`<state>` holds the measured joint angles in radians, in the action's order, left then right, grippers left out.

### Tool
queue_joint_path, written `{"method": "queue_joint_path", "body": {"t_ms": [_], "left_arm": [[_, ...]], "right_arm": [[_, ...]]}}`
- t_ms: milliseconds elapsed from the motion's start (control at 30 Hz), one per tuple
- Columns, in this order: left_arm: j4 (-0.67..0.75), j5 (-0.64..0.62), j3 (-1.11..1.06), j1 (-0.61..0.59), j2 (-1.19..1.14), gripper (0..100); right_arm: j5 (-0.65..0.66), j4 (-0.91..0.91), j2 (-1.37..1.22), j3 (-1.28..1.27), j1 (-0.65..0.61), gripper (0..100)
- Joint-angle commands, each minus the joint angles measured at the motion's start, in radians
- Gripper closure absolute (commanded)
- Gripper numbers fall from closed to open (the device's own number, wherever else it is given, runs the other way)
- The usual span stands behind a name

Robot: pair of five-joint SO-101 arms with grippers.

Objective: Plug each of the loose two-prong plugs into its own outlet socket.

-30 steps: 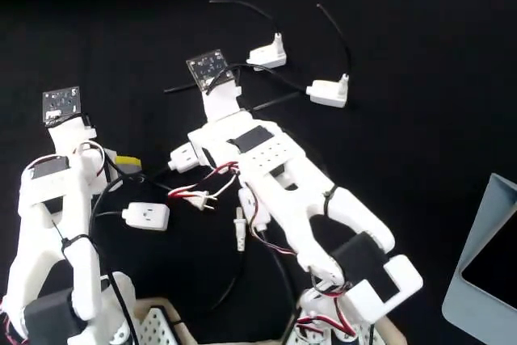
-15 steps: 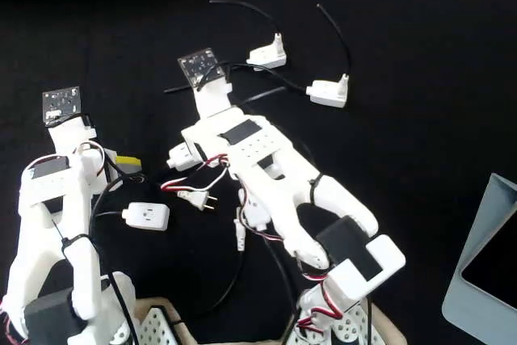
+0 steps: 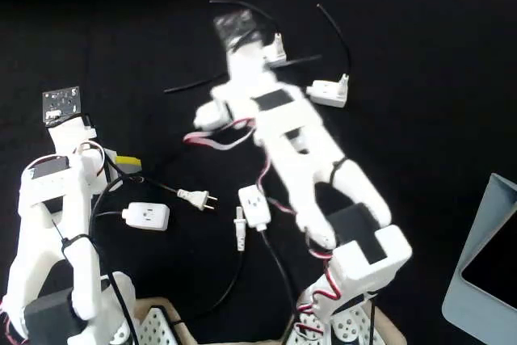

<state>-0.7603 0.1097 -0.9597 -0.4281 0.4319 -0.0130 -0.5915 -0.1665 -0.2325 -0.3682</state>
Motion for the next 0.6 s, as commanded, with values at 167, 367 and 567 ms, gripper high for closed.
{"method": "queue_joint_path", "body": {"t_ms": [167,367,567], "left_arm": [[0.015,-0.005,-0.002,-0.010,0.023,63],[0.018,-0.003,-0.018,-0.010,0.031,63],[0.018,-0.003,-0.018,-0.010,0.032,63]], "right_arm": [[0.044,0.252,-0.099,0.101,0.153,98.3],[0.147,0.324,-0.176,0.102,0.169,95.9],[0.146,0.238,-0.102,0.087,0.161,75.0]]}}
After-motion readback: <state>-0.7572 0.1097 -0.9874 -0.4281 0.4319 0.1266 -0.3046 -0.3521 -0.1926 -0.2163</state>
